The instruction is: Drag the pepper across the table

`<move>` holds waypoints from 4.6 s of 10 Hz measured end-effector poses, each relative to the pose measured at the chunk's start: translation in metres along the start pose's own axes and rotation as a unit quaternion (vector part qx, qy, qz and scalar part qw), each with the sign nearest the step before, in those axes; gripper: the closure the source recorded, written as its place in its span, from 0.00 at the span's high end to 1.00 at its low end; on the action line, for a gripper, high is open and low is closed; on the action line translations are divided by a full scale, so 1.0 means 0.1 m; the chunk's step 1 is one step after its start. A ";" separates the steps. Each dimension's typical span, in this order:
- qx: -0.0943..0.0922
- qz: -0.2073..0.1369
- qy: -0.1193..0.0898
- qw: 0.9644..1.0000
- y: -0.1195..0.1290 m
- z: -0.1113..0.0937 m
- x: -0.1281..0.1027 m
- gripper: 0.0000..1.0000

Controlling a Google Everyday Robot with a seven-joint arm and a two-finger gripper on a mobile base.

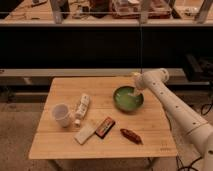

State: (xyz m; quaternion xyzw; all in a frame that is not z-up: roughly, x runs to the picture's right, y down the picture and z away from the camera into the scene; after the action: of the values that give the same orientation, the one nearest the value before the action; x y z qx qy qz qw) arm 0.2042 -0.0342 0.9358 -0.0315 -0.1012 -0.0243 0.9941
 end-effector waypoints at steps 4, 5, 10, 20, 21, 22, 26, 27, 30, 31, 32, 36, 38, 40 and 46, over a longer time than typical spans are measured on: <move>0.000 0.000 0.000 1.000 0.00 0.00 0.00 0.80; 0.000 0.000 0.000 1.000 0.00 0.00 0.00 0.80; 0.000 0.000 0.000 1.000 0.00 0.00 0.00 0.80; 0.000 -0.001 0.001 1.000 0.00 0.00 0.00 0.80; -0.001 -0.002 0.002 1.000 0.00 -0.01 -0.01 0.80; -0.011 -0.004 0.006 1.000 0.03 -0.07 -0.05 0.80; -0.084 -0.002 0.050 0.995 0.39 -0.66 -0.38 0.80; -0.093 0.007 0.061 0.994 0.47 -0.80 -0.38 0.80; -0.101 0.060 0.075 0.990 0.69 -1.13 -0.29 0.80; -0.101 0.060 0.075 0.990 0.68 -1.14 -0.31 0.80; -0.102 0.059 0.074 0.990 0.68 -1.13 -0.32 0.80; -0.117 0.060 0.064 0.989 0.81 -1.15 -0.32 0.80; -0.141 0.070 0.056 0.986 1.08 -1.21 -0.25 0.80; -0.145 0.087 0.069 0.983 1.28 -1.30 -0.14 0.80; -0.167 0.107 0.032 0.980 1.84 -1.34 -0.24 0.80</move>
State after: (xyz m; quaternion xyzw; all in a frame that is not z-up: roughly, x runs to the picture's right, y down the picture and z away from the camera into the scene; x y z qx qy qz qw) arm 0.2174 0.1415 0.7888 -0.2070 -0.0597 0.0644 0.9744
